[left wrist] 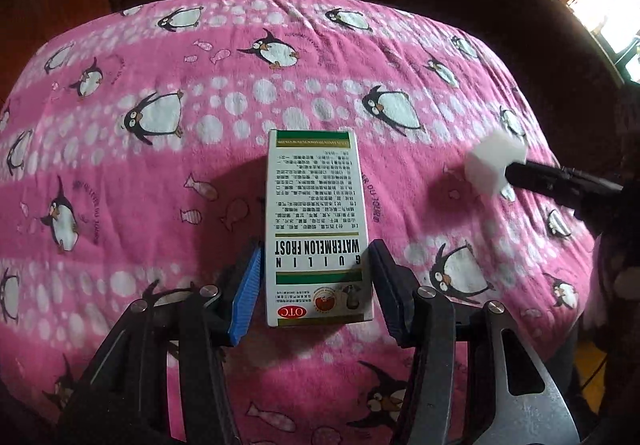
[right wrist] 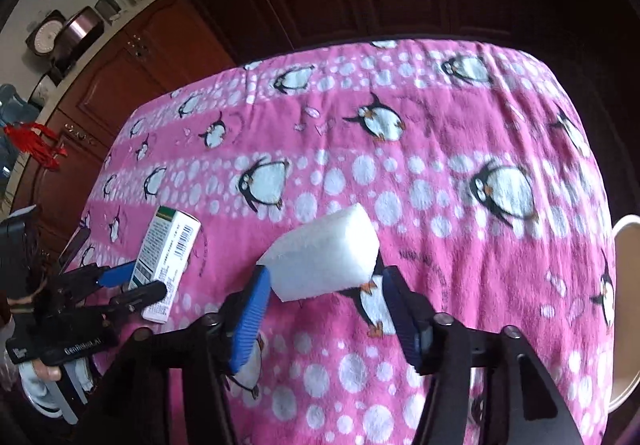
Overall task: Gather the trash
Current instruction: 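Grasp the white WATERMELON FROST box with left gripper while right grasps the foam block, then carry the white box and foam block over the white bucket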
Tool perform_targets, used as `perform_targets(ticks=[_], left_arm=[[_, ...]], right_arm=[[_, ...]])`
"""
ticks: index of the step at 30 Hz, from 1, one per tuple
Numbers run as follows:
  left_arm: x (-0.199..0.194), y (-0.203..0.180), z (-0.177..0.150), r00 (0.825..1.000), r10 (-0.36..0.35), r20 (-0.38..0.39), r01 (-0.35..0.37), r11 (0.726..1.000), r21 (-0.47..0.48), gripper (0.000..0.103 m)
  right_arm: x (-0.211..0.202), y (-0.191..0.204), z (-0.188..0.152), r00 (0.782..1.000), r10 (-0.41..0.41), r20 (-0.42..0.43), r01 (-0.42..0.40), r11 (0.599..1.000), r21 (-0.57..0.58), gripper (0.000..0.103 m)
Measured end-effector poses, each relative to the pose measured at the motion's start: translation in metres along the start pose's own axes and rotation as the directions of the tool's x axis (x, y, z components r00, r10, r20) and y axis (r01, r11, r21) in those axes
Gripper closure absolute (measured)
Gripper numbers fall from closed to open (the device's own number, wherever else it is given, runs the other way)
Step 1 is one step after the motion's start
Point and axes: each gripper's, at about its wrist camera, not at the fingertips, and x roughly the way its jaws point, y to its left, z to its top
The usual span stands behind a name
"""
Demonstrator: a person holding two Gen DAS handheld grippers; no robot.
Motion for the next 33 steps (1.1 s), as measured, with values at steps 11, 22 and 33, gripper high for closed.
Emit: perform_targets(ticks=[11,22,33], left_arm=[[0.007,-0.002,0.019,0.999,0.035,0.005,-0.036,0.999,0.017,0.049],[0.013,-0.018,0.025,0.999,0.037,0.005,-0.038,0.998,0.055,0.052],[-0.020,-0.098,0.042,0.995,-0.051,0.091,0.033,0.980,0.196,0.052]], right_arm=[[0.017,-0.008,-0.002,0.999,0.041,-0.011,-0.040,0.993,0.107,0.039],[-0.008,-0.004,-0.008,0.995,0.071,0.064,-0.073,0.997,0.036,0.058],[-0.078,-0.053,-0.029,0.979,0.040,0.198,-0.064,0.991,0.117,0.058]])
